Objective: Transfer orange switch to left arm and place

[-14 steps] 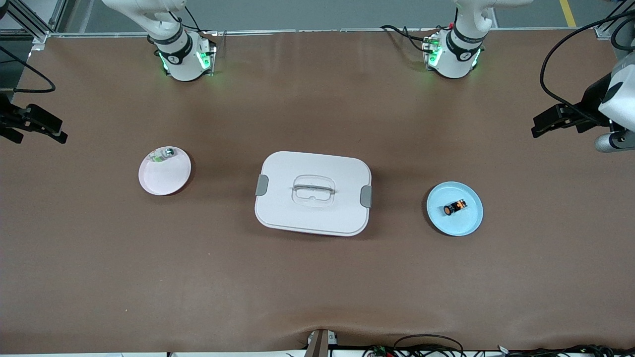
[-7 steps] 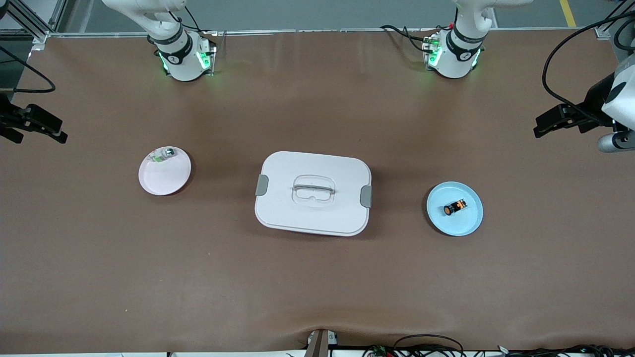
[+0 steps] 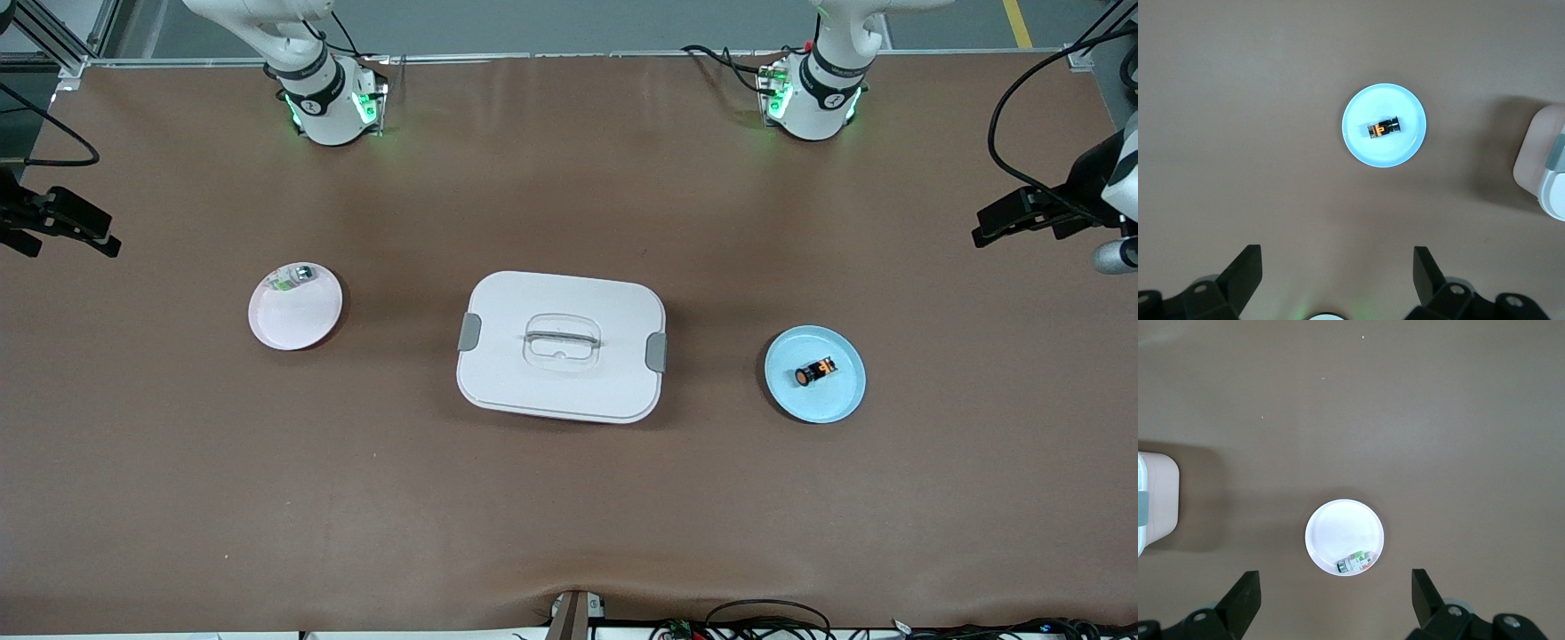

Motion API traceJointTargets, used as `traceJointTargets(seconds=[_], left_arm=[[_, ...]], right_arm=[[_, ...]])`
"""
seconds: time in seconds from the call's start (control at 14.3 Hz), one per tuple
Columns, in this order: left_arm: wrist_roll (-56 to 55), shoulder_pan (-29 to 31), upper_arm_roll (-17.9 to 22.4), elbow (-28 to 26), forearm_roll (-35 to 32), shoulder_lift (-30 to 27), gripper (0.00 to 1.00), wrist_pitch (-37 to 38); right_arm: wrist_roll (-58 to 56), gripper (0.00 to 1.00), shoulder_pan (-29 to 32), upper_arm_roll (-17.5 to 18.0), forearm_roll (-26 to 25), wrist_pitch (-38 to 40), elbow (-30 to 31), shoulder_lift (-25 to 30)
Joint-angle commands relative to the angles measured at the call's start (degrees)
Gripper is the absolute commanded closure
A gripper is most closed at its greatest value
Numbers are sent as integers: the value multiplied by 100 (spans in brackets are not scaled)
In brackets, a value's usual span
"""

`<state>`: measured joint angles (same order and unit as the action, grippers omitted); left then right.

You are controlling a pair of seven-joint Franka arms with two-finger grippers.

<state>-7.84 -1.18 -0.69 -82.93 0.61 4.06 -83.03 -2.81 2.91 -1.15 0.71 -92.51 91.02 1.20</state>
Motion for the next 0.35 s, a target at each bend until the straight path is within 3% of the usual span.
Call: traceJointTargets(seconds=[0.0, 0.28], left_arm=[[107, 12, 16, 93, 26, 15, 0, 111], [89, 3, 8, 85, 26, 16, 0, 111]], right_arm=[[-35, 0, 52, 36, -27, 75, -93, -6], [-35, 0, 52, 36, -27, 75, -93, -6]])
